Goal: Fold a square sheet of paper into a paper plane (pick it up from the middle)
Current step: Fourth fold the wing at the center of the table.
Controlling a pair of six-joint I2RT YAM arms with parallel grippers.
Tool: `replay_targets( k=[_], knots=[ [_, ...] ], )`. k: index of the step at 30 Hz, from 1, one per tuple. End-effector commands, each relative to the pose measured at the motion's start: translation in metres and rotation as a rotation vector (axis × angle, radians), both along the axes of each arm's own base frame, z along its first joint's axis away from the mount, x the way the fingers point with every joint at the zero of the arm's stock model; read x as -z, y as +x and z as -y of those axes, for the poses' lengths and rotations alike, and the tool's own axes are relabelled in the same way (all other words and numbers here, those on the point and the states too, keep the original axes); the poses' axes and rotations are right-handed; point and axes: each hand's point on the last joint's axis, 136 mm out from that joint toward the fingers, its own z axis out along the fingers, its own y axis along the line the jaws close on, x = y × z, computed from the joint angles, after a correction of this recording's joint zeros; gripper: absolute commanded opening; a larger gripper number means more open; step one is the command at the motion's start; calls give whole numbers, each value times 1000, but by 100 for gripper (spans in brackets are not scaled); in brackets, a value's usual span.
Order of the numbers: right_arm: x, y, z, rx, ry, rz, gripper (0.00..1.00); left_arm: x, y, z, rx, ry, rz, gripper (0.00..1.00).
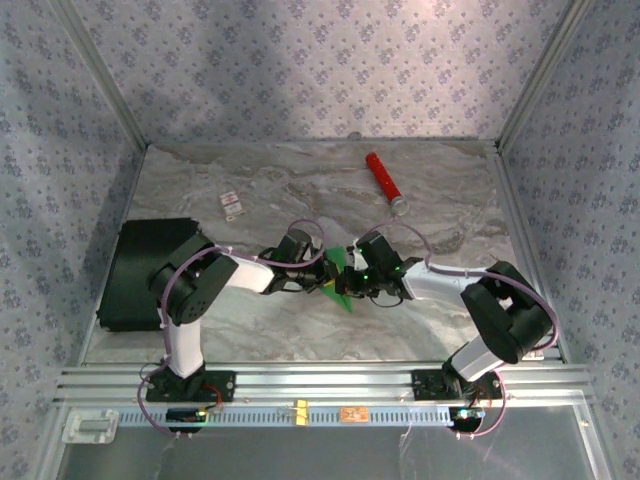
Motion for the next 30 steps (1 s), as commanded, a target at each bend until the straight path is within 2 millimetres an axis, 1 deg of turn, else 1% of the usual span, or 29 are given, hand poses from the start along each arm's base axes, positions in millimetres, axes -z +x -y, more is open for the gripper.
replay_targets(
  k=[1, 3, 7, 11, 23, 25, 27, 30],
  knots=[
    [1, -1, -2, -26, -42, 9, 8, 45, -11, -27, -37, 140, -82, 6],
    [4, -2, -3, -33, -47, 4, 7, 45, -11, -27, -36, 139, -82, 6],
    [17, -4, 3, -14, -74, -24, 7, 44, -10, -27, -34, 139, -80, 6],
    [26, -5, 9, 3, -72, -41, 7, 43, -10, -26, -33, 136, -80, 6],
    [43, -21, 20, 42, -3, -109, 7, 42, -8, -24, -27, 133, -75, 6],
    [49, -25, 25, 59, -1, -130, 6, 37, -6, -21, -16, 120, -60, 6],
    [55, -28, 31, 84, -10, -147, 6, 27, -2, -16, -3, 97, -36, 8],
    [61, -33, 36, 103, -7, -169, 4, 5, 5, -7, 23, 54, 21, 12]
  ],
)
